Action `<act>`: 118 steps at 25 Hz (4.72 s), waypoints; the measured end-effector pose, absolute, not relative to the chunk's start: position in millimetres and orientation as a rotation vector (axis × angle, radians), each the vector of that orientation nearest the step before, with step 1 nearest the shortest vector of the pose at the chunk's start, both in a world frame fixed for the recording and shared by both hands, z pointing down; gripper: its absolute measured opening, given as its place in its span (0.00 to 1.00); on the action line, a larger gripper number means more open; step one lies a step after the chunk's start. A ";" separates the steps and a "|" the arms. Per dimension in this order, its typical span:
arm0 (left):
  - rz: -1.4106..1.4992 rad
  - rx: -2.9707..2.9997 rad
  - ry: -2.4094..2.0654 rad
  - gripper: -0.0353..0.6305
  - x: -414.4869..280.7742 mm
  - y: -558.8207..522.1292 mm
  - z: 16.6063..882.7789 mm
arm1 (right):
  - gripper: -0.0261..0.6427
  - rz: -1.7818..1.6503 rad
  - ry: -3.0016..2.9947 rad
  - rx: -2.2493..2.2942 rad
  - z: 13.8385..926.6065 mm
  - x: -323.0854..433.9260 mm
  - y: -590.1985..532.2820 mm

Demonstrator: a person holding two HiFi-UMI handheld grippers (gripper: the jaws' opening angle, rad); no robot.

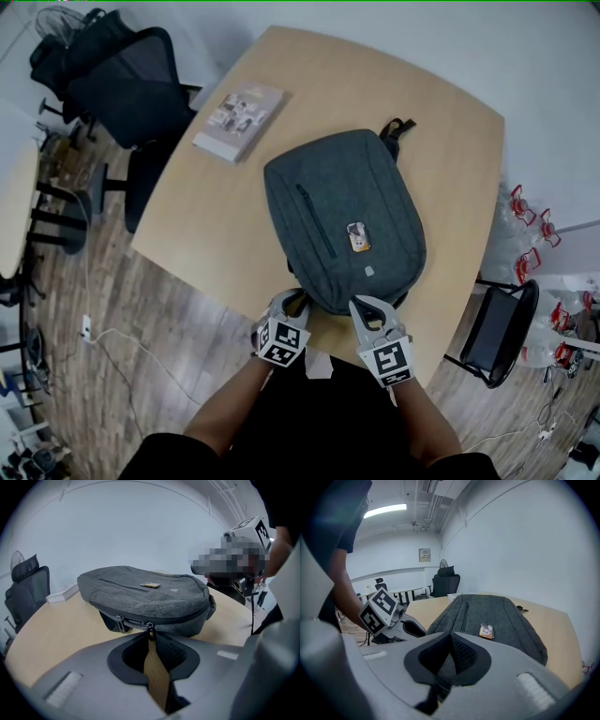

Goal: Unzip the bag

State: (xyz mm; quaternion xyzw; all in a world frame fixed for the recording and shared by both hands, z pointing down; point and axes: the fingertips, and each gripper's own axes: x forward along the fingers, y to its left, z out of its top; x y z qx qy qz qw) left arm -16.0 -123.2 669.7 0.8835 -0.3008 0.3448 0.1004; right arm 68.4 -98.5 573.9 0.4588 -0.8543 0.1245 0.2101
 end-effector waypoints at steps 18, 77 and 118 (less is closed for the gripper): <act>0.911 2.558 -0.918 0.15 -23.1 -120.5 666.3 | 0.04 0.362 -2.369 1.273 576.8 69.3 -96.0; 0.881 2.509 -0.801 0.14 -30.3 -106.1 657.5 | 0.20 -0.106 -2.124 0.613 640.7 60.8 -73.0; 0.911 2.513 -0.807 0.13 -49.3 -117.1 659.4 | 0.17 -0.018 -2.101 0.594 638.6 101.2 -84.6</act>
